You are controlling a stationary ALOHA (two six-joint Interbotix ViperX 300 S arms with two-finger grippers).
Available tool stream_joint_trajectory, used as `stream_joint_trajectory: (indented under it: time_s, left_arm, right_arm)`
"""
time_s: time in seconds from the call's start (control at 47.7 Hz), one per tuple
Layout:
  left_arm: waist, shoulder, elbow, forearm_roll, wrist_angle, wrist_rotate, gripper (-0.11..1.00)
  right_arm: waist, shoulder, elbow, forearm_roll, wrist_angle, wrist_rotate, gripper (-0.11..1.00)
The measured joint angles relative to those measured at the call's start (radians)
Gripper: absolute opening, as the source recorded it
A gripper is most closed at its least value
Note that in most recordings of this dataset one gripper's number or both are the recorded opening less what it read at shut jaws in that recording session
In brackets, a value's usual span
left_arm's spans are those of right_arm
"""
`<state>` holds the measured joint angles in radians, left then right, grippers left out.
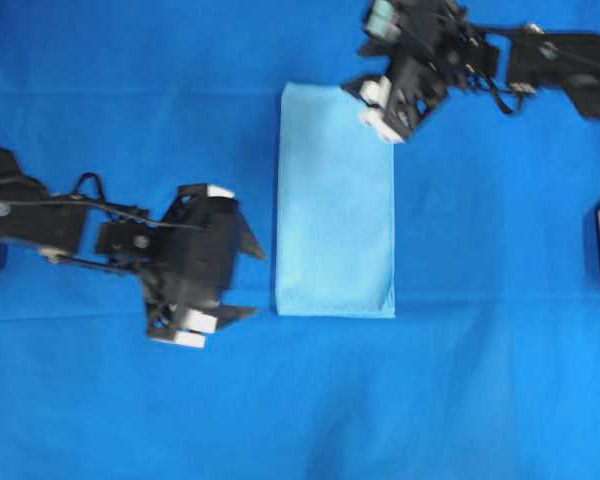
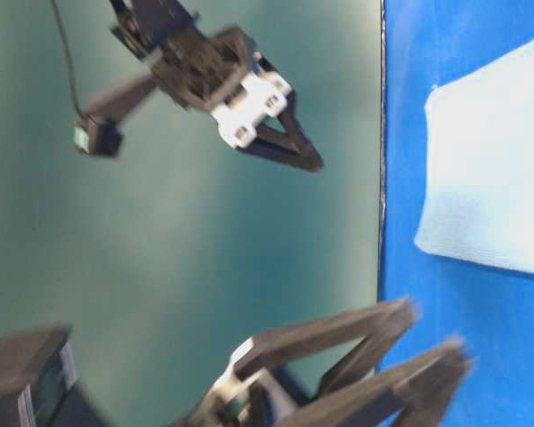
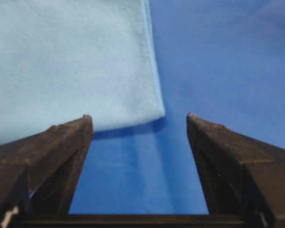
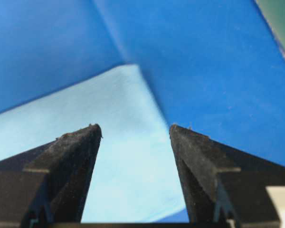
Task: Fold the light blue towel.
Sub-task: 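Open both grippers and withdraw them to the sides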
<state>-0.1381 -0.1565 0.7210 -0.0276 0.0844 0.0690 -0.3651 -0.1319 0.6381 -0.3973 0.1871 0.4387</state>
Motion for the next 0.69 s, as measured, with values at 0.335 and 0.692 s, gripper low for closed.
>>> stream_joint_trajectory:
  time_s: [0.335, 0.692]
  left_arm:
    - [0.106, -0.250, 0.236, 0.000, -0.351, 0.000, 0.75]
    - [0.186, -0.408, 0.411, 0.002, -0.503, -0.035, 0.75]
  right_arm:
    - [0.098, -0.290, 0.249, 0.006, -0.195, 0.074, 0.62]
    - [0.120, -0.457, 0.410, 0.011, -0.299, 0.086, 0.62]
